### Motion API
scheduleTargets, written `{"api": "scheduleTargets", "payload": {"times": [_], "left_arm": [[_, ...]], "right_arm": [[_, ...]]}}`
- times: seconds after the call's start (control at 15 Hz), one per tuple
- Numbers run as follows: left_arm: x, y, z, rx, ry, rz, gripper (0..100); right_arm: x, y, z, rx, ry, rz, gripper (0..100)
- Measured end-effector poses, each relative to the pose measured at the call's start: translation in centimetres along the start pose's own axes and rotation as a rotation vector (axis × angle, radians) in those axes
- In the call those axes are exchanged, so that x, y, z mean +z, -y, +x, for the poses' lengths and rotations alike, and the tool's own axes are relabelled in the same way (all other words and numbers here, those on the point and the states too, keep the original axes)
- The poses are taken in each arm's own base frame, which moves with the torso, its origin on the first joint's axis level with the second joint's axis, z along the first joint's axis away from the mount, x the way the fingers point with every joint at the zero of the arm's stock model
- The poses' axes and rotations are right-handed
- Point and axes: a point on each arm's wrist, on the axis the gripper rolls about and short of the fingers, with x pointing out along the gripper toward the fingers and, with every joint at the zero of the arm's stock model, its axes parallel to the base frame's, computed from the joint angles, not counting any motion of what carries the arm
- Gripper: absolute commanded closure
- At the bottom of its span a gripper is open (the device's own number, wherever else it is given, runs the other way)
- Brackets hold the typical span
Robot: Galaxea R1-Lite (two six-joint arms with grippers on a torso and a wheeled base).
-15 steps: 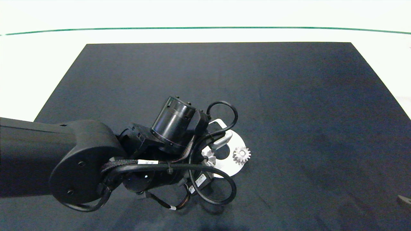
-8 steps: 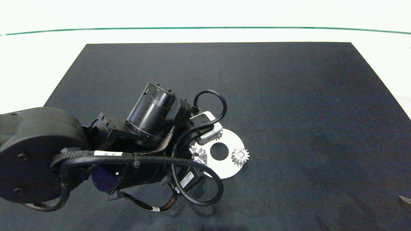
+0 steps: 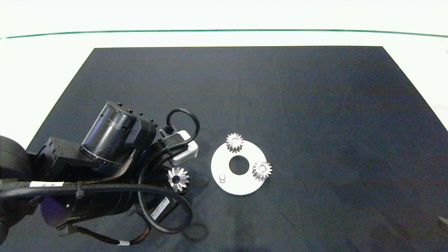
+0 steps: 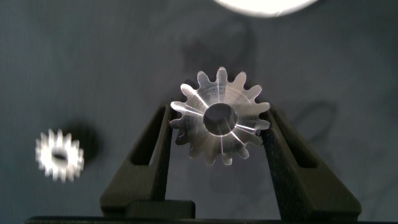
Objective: Remove an incorrectly installed larger gear and replace it with the correct smaller gear
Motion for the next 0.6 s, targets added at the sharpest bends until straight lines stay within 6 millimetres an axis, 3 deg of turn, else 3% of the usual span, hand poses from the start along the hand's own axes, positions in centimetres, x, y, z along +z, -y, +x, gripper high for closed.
{"api": "scheduleTargets", "payload": {"times": [0.6], "left_arm": [[-3.1, -1.0, 0.2, -0.003, -0.071, -0.119, 84]], "right_arm": [[-0.2, 0.0, 0.0, -0.003, -0.006, 0.001, 0]]}}
